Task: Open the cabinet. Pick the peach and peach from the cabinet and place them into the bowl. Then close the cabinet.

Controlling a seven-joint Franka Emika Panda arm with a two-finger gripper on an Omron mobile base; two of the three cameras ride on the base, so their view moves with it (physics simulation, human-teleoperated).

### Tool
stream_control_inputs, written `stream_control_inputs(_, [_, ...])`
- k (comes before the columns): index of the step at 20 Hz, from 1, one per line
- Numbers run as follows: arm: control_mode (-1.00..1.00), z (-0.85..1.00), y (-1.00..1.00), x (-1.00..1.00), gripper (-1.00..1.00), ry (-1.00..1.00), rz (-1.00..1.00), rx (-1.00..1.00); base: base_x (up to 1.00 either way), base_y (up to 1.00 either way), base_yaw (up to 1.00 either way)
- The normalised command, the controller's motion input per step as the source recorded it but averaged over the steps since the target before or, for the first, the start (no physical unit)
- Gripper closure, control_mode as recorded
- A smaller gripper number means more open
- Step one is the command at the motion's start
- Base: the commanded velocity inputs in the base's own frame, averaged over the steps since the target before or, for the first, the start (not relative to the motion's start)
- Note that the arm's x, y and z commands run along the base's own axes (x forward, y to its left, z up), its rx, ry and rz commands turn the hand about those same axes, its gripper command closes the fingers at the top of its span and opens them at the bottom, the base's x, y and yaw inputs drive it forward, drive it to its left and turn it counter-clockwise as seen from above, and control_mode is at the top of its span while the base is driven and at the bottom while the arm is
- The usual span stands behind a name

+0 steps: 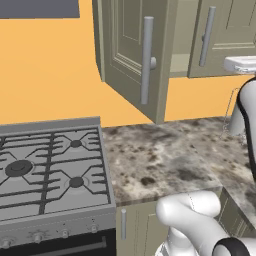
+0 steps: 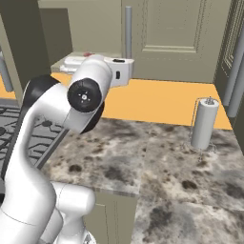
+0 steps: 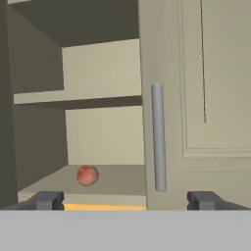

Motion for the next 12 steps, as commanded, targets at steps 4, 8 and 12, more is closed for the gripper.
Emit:
stream_control_inputs(4, [-1.00, -0.03, 0.00, -0.03, -1.00, -0.23, 0.00, 0.00, 0.00, 0.00, 0.00])
stream_control_inputs(8, [-1.00, 0.00, 0.00, 0.00, -1.00, -0.06, -0.01, 0.00, 0.00, 0.00, 0.00])
stream_control_inputs(12, [-1.00, 0.00, 0.00, 0.00, -1.00, 0.00, -0.01, 0.00, 0.00, 0.00, 0.00])
